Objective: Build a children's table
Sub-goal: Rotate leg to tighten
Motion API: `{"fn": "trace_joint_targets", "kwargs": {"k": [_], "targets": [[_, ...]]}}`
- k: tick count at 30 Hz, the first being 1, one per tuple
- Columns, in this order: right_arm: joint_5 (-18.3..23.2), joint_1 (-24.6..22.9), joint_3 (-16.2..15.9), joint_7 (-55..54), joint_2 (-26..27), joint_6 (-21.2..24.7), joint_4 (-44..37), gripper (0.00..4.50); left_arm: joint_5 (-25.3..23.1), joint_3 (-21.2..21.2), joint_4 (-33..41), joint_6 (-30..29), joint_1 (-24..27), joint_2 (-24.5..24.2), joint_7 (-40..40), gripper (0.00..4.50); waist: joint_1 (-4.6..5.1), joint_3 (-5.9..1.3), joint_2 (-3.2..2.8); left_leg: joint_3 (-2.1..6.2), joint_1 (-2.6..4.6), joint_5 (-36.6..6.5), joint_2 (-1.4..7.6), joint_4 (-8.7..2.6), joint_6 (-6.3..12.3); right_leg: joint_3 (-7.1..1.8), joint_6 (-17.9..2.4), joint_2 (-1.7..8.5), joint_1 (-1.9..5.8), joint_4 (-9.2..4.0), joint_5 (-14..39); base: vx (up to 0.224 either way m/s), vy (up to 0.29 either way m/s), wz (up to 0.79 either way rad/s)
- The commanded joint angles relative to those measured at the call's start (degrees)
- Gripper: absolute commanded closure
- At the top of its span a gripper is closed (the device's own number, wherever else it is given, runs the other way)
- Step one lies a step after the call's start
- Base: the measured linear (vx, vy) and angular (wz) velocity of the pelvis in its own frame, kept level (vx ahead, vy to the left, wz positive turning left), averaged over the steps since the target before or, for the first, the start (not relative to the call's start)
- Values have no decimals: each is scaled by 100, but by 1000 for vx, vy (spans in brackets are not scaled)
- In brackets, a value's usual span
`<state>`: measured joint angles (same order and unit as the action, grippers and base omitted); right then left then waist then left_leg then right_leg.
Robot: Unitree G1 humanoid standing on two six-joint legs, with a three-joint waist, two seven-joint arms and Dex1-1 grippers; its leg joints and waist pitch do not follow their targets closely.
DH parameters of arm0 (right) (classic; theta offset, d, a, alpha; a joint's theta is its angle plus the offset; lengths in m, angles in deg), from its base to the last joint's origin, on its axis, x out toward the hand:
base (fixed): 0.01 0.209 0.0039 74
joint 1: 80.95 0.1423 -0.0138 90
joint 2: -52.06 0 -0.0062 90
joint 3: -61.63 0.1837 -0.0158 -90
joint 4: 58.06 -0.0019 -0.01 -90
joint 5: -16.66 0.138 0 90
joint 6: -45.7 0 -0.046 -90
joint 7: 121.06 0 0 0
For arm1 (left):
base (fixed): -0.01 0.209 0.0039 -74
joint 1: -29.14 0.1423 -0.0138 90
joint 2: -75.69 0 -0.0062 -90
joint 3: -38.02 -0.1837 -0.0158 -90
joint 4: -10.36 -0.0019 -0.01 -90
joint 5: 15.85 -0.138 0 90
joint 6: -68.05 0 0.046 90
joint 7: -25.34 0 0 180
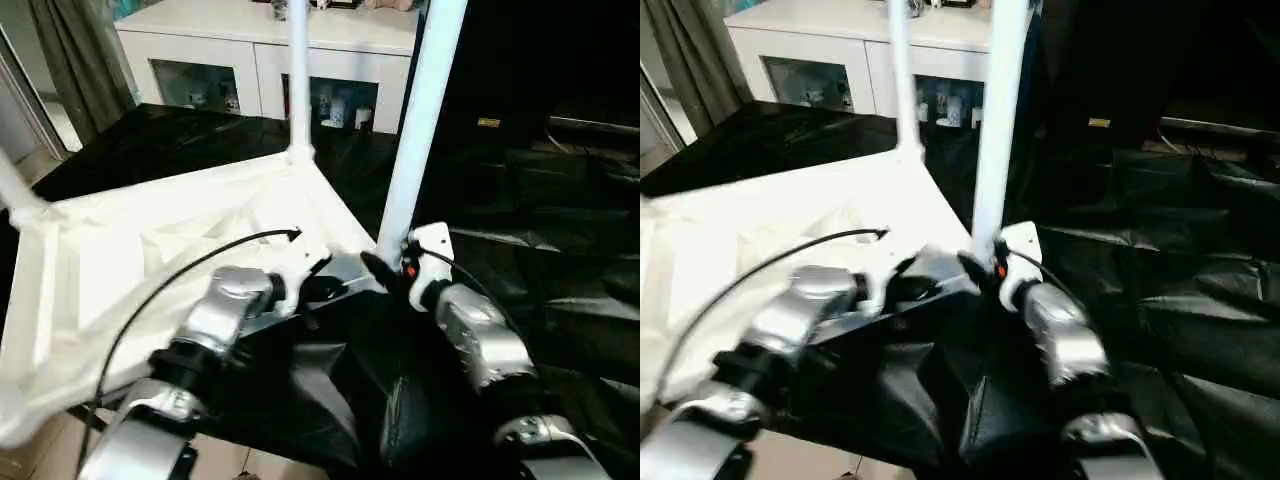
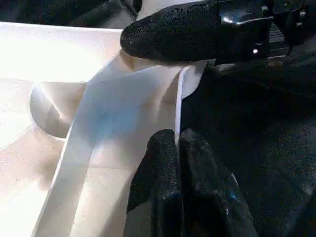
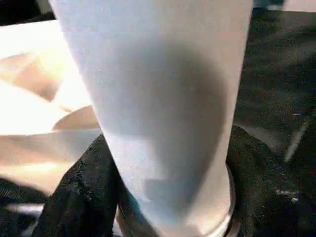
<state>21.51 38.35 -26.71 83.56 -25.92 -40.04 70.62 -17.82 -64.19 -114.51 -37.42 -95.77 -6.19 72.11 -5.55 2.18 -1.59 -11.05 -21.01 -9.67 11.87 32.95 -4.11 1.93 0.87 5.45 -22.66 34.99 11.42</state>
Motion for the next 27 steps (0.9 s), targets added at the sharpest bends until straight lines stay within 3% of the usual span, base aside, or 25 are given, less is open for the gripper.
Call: {"fn": "trace_joint_targets", "kwargs": {"k": [1,7,9,10,11,15,16,23,26,27], "targets": [[-53,-110,-609,460,568,145,178,132,127,151,-44,94,-270,322,-602,450,10,-294,88,50,47,-1509,59,-405,10,-140,-984,207,189,-488,1360,0,0,0],[43,-149,-789,1151,405,241,-99,81,199,32,94,267,-140,159,-64,450,26,-311,81,43,29,-1323,68,-389,132,-131,-1088,197,212,-451,978,0,0,0],[-31,-157,-904,1389,192,194,-183,60,234,-15,175,360,-30,41,254,450,37,-303,125,35,23,-1315,69,-388,165,-127,-1103,196,219,-457,1014,0,0,0],[-80,-165,-985,1552,63,142,-228,60,257,-46,231,382,27,-22,427,450,45,-301,122,34,23,-1298,76,-389,182,-129,-1107,202,217,-451,1014,0,0,0],[-60,-187,-1043,1861,-117,151,-318,60,295,-108,348,387,114,-145,703,450,56,-298,180,25,11,-1257,66,-379,214,-126,-1098,195,227,-454,1004,0,0,0],[72,-237,-1100,2515,-418,197,-507,60,341,-226,570,385,258,-399,1173,450,41,-298,151,29,11,-1162,88,-374,312,-133,-1123,208,223,-432,930,0,0,0],[170,-279,-1140,2976,-630,238,-639,60,411,-273,739,322,353,-603,1510,450,39,-298,180,32,3,-1112,95,-372,338,-128,-1165,206,233,-410,845,0,0,0],[375,-384,-1214,4109,-1213,299,-928,60,629,-347,1237,91,634,-1239,2478,450,-6,-299,164,-2,20,-943,124,-345,454,-112,-1451,179,211,-329,347,0,0,0],[423,-421,-1190,4381,-1364,337,-973,60,663,-344,1335,57,715,-1400,2671,450,-6,-278,174,0,28,-1014,127,-359,388,-114,-1499,186,209,-341,407,0,0,0],[440,-435,-1198,4450,-1399,359,-987,84,678,-341,1357,39,728,-1435,2693,450,-5,-278,178,1,33,-1031,132,-359,369,-118,-1516,194,210,-338,404,0,0,0]]}}
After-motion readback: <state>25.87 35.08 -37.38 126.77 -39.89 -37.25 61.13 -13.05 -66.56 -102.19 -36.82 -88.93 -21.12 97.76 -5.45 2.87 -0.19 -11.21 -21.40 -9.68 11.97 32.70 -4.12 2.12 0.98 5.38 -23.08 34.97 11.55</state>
